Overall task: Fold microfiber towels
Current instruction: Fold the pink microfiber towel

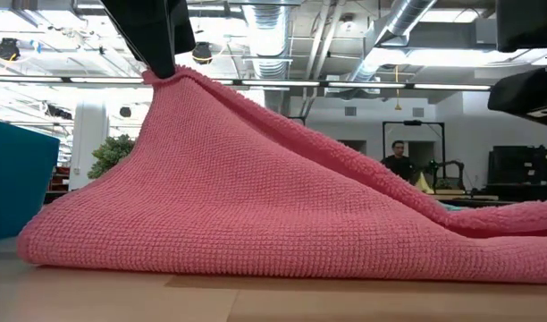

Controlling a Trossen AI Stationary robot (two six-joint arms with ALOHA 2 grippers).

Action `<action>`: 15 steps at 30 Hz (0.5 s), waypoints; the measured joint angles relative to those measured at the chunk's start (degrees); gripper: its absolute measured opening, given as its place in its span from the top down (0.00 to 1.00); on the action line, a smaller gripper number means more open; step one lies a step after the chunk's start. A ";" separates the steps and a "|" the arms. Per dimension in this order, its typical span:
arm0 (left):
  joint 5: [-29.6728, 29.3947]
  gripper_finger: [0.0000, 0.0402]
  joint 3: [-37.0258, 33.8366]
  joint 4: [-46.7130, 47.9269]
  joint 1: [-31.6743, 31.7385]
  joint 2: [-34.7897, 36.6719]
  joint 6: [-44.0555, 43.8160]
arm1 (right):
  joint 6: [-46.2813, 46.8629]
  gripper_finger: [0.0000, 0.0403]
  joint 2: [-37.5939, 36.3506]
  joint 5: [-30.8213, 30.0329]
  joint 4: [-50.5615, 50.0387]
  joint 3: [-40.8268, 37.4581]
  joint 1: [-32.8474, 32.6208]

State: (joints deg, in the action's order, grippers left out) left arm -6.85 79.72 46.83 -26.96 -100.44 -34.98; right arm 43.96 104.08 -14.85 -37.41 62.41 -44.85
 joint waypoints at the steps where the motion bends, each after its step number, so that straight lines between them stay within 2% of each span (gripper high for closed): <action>1: 0.00 1.00 0.00 0.00 0.00 0.00 -0.02 | 0.16 0.99 -0.19 -0.02 -0.03 0.00 -0.01; 7: -0.02 1.00 0.00 0.09 0.00 0.00 -0.31 | 1.05 0.94 -3.09 -0.95 -0.99 0.02 0.66; 11: -0.02 1.00 -0.35 -0.16 0.00 0.00 -1.53 | 1.02 0.96 -5.37 -3.30 -3.73 0.03 1.88; 15: 0.57 1.00 -2.35 -0.20 0.00 0.00 -4.39 | 0.77 0.98 -6.02 -3.10 -3.72 -1.33 3.81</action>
State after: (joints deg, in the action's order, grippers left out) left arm -6.29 77.37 46.63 -26.96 -100.44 -39.37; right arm 44.73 98.06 -17.95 -41.13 61.08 -41.04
